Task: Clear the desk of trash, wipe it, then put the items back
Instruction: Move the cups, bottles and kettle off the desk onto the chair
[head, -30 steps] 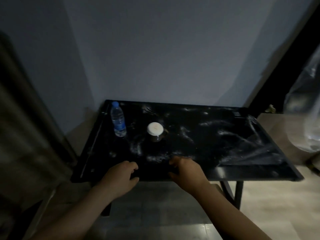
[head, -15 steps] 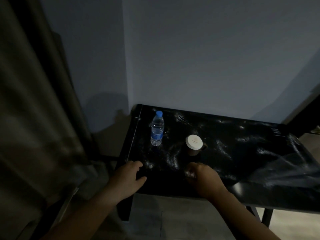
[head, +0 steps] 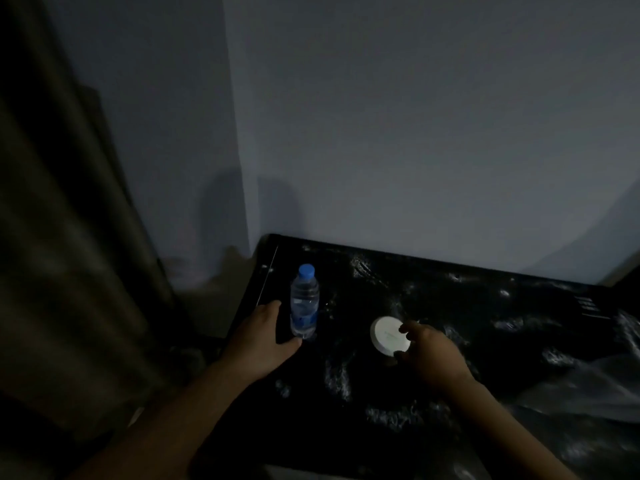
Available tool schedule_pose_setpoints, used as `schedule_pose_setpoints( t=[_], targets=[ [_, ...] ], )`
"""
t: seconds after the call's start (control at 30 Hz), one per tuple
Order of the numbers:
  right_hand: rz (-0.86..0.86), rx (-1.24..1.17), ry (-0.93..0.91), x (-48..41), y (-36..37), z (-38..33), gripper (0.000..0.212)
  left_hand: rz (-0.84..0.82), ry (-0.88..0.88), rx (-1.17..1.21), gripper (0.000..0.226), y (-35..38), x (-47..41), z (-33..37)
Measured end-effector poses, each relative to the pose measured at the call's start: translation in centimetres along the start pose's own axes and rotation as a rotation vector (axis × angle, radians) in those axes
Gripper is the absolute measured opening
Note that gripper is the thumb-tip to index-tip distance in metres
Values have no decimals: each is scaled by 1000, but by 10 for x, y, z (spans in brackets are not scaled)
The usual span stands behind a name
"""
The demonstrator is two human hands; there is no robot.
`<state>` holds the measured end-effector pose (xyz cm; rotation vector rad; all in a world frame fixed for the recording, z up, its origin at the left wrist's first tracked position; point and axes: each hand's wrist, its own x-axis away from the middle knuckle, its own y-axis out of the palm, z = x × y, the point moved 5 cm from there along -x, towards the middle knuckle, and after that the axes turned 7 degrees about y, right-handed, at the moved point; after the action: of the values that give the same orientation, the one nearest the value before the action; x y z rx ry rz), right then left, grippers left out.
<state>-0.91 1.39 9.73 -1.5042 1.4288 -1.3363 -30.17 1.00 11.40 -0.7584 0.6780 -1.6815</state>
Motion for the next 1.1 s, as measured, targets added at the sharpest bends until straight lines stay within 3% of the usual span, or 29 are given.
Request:
schedule_pose_setpoints(
  t=[0.17, 0.3, 0.37, 0.73, 0.93, 1.1],
  targets=[
    [-117, 37, -7, -59, 1, 37, 49, 74, -5, 63, 70, 5, -50, 24],
    [-170, -29, -2, -92, 6, 60, 52, 136, -60, 111, 104, 22, -92, 10],
    [-198, -40, -18, -101, 14, 67, 52, 150, -73, 110, 106, 24, -100, 17],
    [-308, -77, -29, -105, 59, 93, 51, 182, -136, 156, 93, 34, -120, 19],
    [-318, -54, -5, -111, 70, 96, 48, 221, -178, 161, 56, 34, -126, 12],
    [-352, -119, -6, -117, 80, 97, 36, 228, -218, 203, 58, 37, -130, 8]
  ],
)
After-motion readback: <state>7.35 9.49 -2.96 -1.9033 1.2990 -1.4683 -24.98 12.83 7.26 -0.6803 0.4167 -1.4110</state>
